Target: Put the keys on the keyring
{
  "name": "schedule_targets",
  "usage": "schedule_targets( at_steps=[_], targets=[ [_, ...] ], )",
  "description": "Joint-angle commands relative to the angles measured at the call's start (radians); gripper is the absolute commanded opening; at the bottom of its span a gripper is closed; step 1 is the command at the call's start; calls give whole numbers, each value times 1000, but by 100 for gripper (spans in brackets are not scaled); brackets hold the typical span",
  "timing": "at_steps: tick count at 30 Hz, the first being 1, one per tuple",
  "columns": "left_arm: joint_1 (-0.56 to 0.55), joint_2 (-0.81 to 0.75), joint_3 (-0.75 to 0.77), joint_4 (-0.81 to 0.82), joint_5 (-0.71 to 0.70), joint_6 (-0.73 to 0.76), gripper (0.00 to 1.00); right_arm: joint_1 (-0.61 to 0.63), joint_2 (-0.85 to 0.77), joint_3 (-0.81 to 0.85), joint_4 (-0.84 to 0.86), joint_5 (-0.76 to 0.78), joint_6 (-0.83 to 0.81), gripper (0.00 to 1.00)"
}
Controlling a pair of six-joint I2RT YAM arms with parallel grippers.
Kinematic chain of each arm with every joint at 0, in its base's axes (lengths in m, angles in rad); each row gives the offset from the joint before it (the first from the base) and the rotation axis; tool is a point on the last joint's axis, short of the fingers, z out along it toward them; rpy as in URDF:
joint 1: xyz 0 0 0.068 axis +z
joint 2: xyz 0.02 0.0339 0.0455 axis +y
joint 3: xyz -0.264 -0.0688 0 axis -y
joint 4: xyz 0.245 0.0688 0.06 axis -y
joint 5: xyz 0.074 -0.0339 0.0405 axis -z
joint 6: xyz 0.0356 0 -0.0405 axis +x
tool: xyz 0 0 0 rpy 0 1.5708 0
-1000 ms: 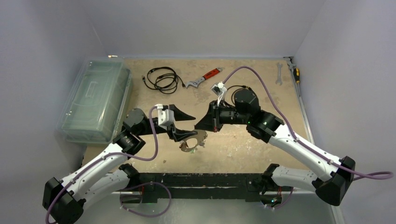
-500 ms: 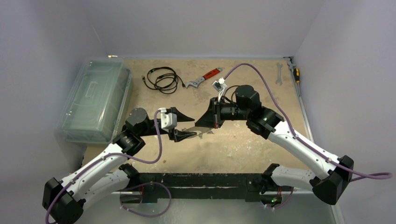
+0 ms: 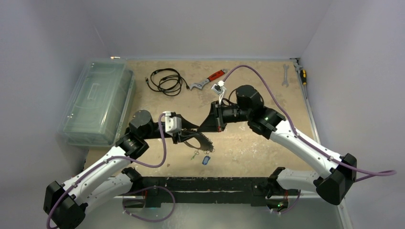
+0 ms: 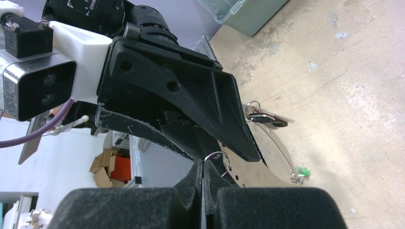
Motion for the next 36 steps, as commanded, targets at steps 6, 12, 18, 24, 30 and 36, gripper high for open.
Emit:
schedule_targets(
  at_steps=[6,12,18,24,30,36],
  targets=[
    [-3,-14,23,-15,33,46,14,-14,6,72,-1,-47,-13,0],
    [-3,-16,23,-15,51,49,0,-21,14,71,-5,-48,-11,0],
    [-3,-2,39,-9,56,4,0,-30,34,75,-1,-56,-6,1],
    [-4,5,47,25,51,-52,0,-35,23,73,28,-65,-4,18],
    [-2,11,51,36,41,-77,0,-37,16,70,28,-51,-9,30],
    [0,19,68,21,23,-90,0,-41,-20,83,-1,-16,-78,43]
  ],
)
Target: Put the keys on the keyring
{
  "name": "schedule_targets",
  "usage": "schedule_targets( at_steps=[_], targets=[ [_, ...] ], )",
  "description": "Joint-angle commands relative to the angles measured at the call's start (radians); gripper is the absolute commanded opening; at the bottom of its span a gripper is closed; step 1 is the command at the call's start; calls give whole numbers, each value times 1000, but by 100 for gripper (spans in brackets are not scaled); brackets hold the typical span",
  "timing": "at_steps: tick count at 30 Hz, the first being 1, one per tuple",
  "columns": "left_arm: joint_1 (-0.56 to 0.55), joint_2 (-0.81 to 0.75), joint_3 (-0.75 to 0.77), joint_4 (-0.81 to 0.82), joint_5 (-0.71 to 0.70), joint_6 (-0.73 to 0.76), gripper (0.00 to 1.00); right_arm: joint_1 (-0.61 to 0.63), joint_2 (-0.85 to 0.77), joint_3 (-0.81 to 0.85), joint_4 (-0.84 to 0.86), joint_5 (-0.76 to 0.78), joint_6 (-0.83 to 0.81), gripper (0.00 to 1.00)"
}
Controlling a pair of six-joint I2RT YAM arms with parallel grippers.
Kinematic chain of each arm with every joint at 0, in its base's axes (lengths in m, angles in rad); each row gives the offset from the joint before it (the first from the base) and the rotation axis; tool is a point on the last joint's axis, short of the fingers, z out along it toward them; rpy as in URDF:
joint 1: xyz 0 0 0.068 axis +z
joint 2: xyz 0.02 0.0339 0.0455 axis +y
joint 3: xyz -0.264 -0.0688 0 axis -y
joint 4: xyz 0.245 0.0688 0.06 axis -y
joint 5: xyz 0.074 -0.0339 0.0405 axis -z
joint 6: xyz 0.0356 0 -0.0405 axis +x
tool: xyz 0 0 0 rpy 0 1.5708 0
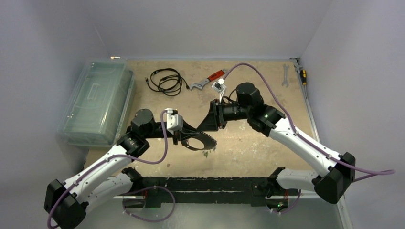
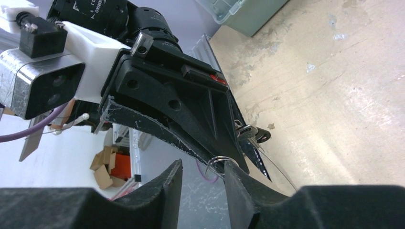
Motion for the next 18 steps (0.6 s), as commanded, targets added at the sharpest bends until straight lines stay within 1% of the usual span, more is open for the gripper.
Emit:
schedule_targets(
  at_steps=[1,4,6,9,13,18],
  targets=[
    [0,5,66,45,-7,-27,0,-8,-62,58,6,36,-73,44],
    [3,14,72,50,-17,-30,0,-6,-105,54,5,71,-113,47],
    [7,22,75,60,-22,-69,0,-6,-130,48,0,103,-119,48],
    [16,29,71,98,-25,-107,0,-6,-139,44,-13,119,-139,48],
    [31,38,61,158,-23,-164,0,-6,-145,9,9,115,-112,47],
    [43,43,59,157,-30,-164,0,-4,-180,-16,-17,214,-138,48]
  ],
)
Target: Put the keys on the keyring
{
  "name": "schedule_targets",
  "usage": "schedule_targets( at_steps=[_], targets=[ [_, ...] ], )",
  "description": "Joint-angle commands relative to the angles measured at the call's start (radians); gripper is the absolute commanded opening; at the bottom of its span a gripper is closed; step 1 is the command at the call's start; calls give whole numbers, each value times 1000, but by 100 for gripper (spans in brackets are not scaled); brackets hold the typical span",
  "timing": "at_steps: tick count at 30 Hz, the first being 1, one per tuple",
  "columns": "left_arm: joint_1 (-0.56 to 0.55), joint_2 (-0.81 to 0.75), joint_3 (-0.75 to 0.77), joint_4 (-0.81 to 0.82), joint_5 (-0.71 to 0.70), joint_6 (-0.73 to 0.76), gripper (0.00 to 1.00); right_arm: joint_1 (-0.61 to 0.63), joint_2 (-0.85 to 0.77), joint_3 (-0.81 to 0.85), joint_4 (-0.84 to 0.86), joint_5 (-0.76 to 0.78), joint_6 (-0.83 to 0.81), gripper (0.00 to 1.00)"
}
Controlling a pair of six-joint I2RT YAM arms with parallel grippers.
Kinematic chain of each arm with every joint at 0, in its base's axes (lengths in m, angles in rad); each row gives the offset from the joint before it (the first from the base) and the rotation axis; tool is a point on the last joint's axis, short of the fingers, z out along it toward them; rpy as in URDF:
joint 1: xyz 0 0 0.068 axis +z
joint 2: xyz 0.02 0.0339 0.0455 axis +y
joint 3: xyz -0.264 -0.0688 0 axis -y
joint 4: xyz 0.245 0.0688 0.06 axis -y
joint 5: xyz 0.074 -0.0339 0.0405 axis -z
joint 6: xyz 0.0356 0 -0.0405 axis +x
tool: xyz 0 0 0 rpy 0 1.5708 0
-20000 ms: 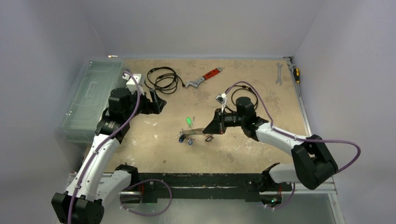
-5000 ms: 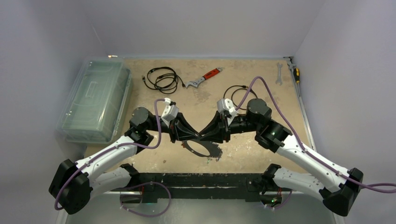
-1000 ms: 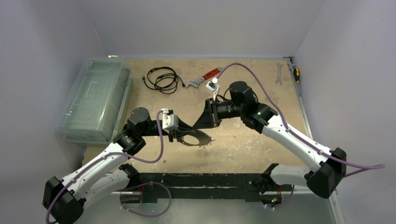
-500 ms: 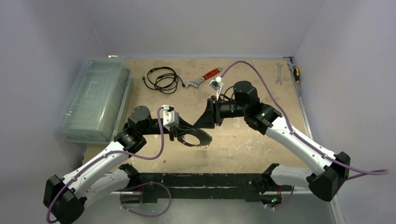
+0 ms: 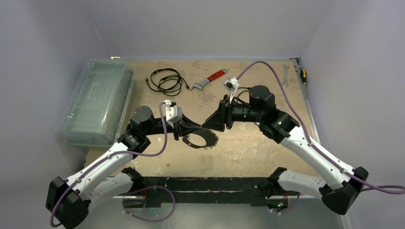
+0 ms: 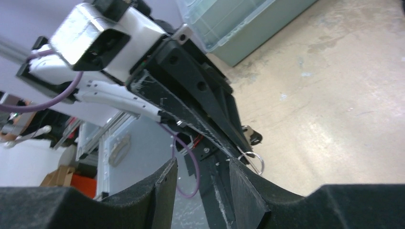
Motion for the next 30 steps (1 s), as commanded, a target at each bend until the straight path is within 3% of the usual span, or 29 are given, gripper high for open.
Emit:
schedule_targets(
  at_steps=[1,5,9,19,30],
  targets=[
    [11,-1,35,87,-2,-36,0,-2,-43,-14,-7,88,-63,48],
    [16,13,45,80,14,-45,0,6,-89,-64,6,91,-210,49],
    [21,33,66,55,30,-52,0,50,-160,-137,78,190,-353,50],
    [30,96,158,-85,89,-61,0,321,-265,-332,298,546,-715,54],
    [30,116,178,-121,131,-72,0,350,-275,-373,379,647,-902,54]
  ],
)
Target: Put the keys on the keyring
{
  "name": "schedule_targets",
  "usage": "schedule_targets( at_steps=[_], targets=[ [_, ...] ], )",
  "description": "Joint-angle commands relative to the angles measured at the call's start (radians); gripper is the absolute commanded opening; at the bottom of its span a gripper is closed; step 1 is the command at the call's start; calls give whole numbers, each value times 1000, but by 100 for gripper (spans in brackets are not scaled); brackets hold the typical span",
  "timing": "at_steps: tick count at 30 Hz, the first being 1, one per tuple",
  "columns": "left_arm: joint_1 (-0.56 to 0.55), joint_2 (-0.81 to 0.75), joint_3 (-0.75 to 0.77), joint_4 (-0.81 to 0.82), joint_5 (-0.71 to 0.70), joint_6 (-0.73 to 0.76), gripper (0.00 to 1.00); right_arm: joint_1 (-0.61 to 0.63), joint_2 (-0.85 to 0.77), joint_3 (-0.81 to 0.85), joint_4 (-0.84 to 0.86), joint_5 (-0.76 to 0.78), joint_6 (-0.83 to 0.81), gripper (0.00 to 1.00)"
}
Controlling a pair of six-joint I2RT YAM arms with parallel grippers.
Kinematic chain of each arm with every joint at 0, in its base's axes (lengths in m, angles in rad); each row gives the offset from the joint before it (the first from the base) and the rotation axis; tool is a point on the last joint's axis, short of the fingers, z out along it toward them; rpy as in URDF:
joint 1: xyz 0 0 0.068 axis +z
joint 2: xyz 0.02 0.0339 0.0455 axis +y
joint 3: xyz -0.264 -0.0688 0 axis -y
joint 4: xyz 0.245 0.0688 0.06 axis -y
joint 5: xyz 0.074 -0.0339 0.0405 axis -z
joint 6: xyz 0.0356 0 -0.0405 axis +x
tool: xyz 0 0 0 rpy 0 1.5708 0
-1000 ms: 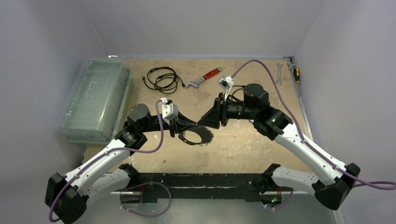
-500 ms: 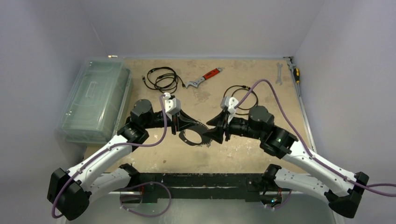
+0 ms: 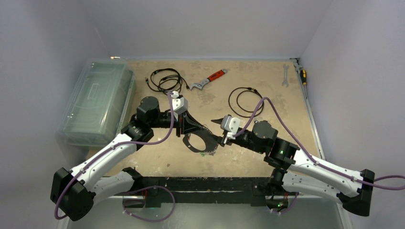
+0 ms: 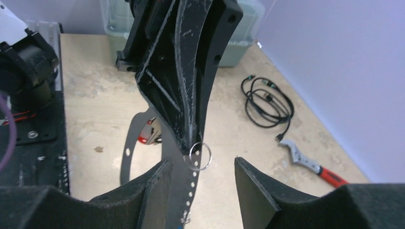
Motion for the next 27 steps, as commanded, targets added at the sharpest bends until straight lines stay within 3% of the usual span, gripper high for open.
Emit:
schedule_targets(
  at_steps=[1,14,23,27],
  targets=[
    [6,1,57,21,43,-22,0,14,-3,6,77,70,-105,54],
    [6,12,69,-10,41,-20,0,54,63,12,34,41,-153,48],
    [6,18,69,-9,46,-24,0,66,93,28,14,80,-166,32],
    [6,21,71,-10,45,-24,0,68,92,33,13,99,-170,21]
  ],
)
